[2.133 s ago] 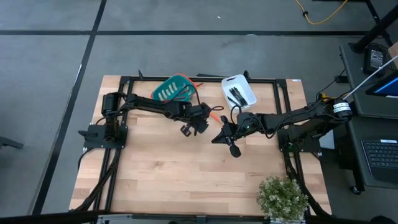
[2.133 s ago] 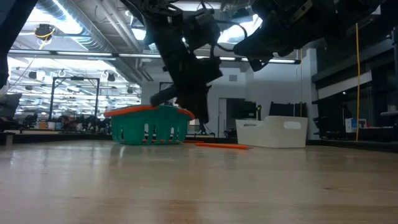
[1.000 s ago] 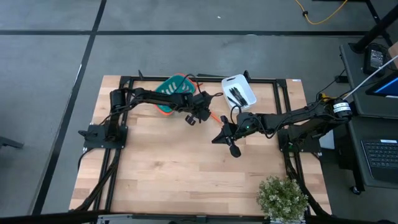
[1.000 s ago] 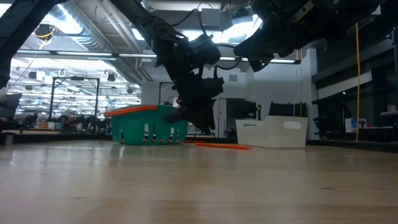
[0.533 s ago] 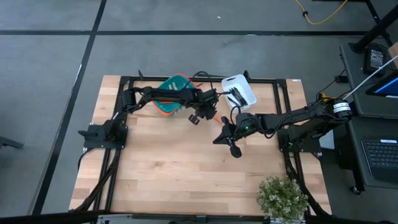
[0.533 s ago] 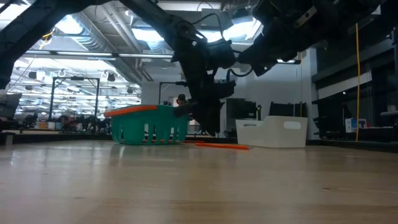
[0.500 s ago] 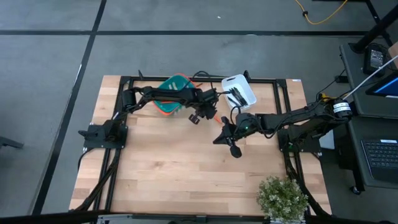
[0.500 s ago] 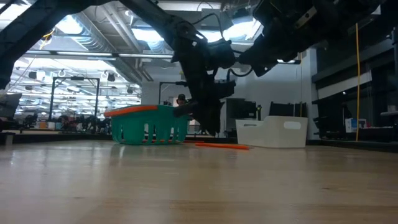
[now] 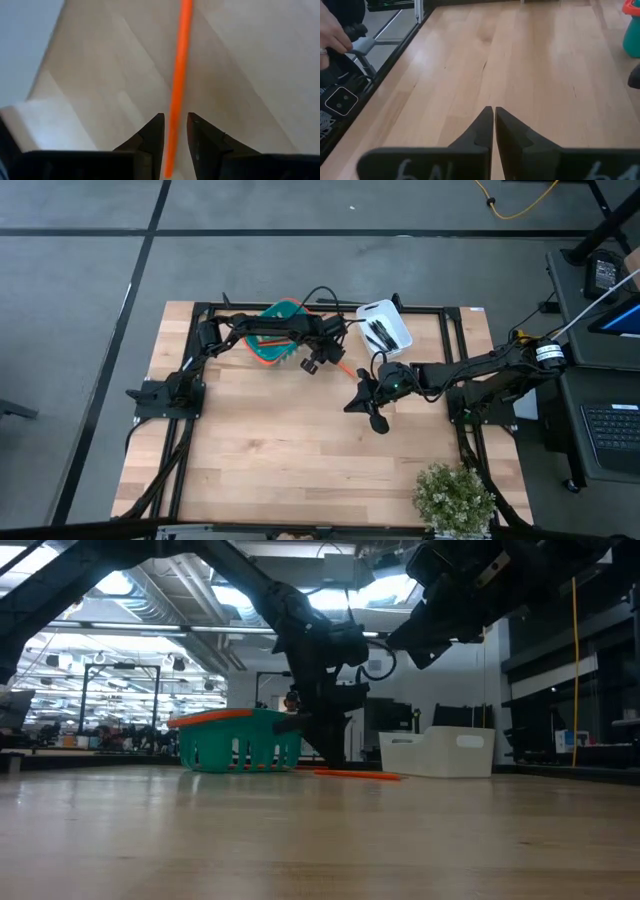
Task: Sort pens & pencils
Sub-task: Put the orange pencil into the blue bin
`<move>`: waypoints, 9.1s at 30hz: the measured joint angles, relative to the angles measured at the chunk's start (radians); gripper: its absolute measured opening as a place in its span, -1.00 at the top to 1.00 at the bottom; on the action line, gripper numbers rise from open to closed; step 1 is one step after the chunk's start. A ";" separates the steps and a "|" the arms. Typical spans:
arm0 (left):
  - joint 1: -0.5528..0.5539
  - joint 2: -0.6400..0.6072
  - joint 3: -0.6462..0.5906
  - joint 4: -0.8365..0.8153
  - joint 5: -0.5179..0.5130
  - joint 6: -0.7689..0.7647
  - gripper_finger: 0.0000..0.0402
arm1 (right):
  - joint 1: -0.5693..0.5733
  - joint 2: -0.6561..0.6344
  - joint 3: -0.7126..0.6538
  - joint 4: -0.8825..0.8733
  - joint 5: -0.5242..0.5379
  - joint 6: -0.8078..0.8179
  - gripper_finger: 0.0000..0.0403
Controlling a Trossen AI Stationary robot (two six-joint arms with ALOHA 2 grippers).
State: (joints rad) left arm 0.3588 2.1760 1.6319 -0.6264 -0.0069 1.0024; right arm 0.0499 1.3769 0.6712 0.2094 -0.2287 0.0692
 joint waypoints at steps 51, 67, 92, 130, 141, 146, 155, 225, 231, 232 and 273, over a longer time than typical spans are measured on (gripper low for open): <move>-0.074 0.029 0.000 -0.027 -0.046 -0.080 0.99 | 0.041 0.000 0.000 0.028 0.000 0.001 0.90; -0.185 -0.122 -0.058 -0.117 0.444 -0.354 0.89 | 0.041 0.002 0.000 -0.015 0.000 -0.050 0.90; -0.352 -0.900 -1.106 0.963 0.142 -0.683 0.92 | -0.165 0.151 0.342 -0.467 0.261 0.041 0.22; -0.344 -0.911 -1.331 1.384 -0.018 -0.705 0.96 | -0.371 0.662 0.798 -0.863 0.210 -0.025 -0.01; -0.345 -0.911 -1.331 1.374 -0.018 -0.712 0.88 | -0.375 0.748 0.799 -0.825 0.237 -0.052 -0.02; -0.345 -0.911 -1.331 1.370 -0.018 -0.712 0.83 | -0.379 0.751 0.800 -0.828 0.253 -0.052 -0.02; -0.347 -0.911 -1.331 1.353 -0.018 -0.712 0.79 | -0.382 0.750 0.799 -0.831 0.208 -0.075 -0.02; -0.347 -0.910 -1.331 1.352 -0.018 -0.817 0.87 | -0.175 0.766 0.793 -0.533 0.039 0.032 0.98; -0.348 -0.910 -1.331 1.352 -0.017 -0.817 0.84 | -0.152 0.763 0.793 -0.540 0.017 0.034 0.95; -0.348 -0.910 -1.331 1.352 -0.017 -0.817 0.85 | -0.146 0.762 0.794 -0.539 0.017 0.033 0.94; -0.340 -0.820 -0.832 0.451 -0.238 -0.937 0.53 | -0.103 0.053 0.089 -0.041 0.247 -0.048 0.93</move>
State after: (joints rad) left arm 0.0193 1.3559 0.7995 -0.1750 -0.2447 0.0650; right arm -0.0528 1.4296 0.7601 0.1689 0.0184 0.0213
